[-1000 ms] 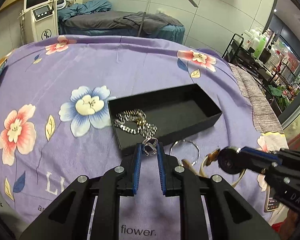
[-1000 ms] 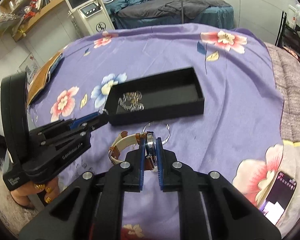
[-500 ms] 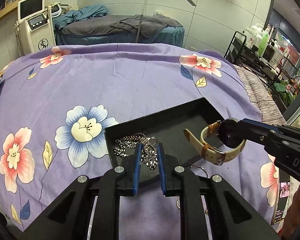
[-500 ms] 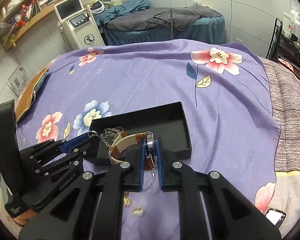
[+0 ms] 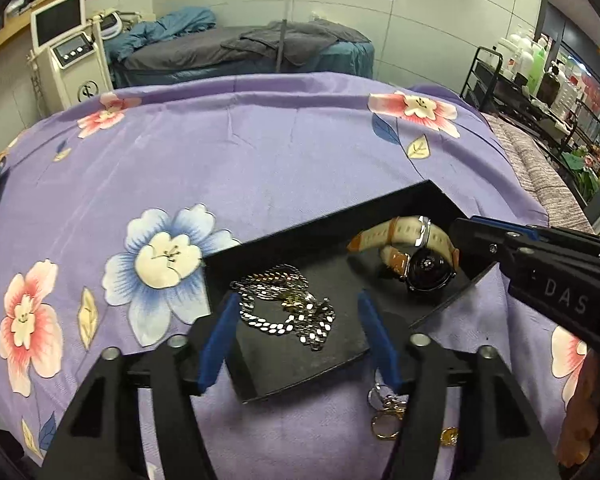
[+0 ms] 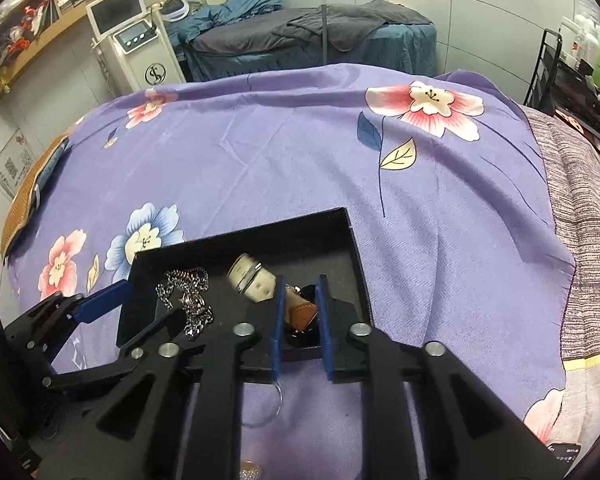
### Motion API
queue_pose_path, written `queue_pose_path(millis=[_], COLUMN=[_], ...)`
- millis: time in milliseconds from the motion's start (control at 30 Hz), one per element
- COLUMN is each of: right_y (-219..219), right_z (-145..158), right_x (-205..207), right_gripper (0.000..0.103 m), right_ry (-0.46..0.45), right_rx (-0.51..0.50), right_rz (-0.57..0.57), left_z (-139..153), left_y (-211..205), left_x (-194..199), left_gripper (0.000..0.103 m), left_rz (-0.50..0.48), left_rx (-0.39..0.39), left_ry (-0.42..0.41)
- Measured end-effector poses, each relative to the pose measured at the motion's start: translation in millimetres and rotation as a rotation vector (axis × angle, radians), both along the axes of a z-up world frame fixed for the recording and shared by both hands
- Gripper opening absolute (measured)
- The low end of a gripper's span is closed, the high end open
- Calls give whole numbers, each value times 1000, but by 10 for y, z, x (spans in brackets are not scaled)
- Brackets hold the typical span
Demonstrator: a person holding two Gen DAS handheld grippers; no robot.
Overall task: Organize jewelry
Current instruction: 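Drop the ring into the box with the left gripper while the right gripper places the watch inside, then grasp the gold ring with the left gripper while the right gripper grasps the rhinestone heart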
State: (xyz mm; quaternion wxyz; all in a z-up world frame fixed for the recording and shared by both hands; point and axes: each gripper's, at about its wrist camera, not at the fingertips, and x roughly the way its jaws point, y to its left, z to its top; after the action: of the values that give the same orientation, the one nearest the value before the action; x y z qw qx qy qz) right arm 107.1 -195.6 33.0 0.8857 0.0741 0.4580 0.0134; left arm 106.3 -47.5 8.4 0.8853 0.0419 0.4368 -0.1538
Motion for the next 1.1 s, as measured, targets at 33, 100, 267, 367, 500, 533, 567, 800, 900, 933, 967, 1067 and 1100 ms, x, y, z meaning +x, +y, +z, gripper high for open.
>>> queue_pose_path(millis=[33, 100, 267, 367, 500, 533, 567, 800, 900, 933, 967, 1067, 1100], right_y=[-17, -34, 1, 3, 11, 17, 23, 13, -22, -33, -40, -35, -30], right_z=[17, 56, 66, 34, -22, -40, -61, -214, -299, -334, -361, -401, -407], right_x=[-9, -56, -243, -364, -508, -535, -563, -762, -824, -853, -878, -979, -1012], right_gripper=[40, 64, 72, 72, 73, 73, 73, 73, 73, 73, 73, 73, 73], right_ry=[-4, -20, -22, -9, 9, 13, 19, 47, 70, 81, 88, 93, 91], right_rx=[2, -13, -41, -31, -20, -23, -29, -88, -62, -51, -46, -38, -45], right_rz=[-8, -27, -26, -24, -7, -1, 7, 36, 53, 57, 60, 79, 83], left_z=[27, 67, 80, 25, -42, -56, -68, -189, -248, -272, -291, -306, -314], left_y=[23, 46, 179, 263, 323, 338, 350, 277, 245, 239, 238, 239, 242], left_x=[-30, -62, -168, -240, -356, -386, -417, -675, -783, -808, -840, -922, -955], left_gripper=[68, 83, 97, 97, 97, 97, 97, 97, 97, 97, 97, 97, 97], left_rz=[2, 15, 67, 68, 72, 69, 66, -25, -58, -65, -71, -89, -94], left_rx=[7, 31, 44, 23, 17, 11, 3, 14, 6, -2, -9, -28, -28], left_ry=[-18, -50, -82, -40, -3, 9, 21, 76, 93, 102, 107, 103, 102])
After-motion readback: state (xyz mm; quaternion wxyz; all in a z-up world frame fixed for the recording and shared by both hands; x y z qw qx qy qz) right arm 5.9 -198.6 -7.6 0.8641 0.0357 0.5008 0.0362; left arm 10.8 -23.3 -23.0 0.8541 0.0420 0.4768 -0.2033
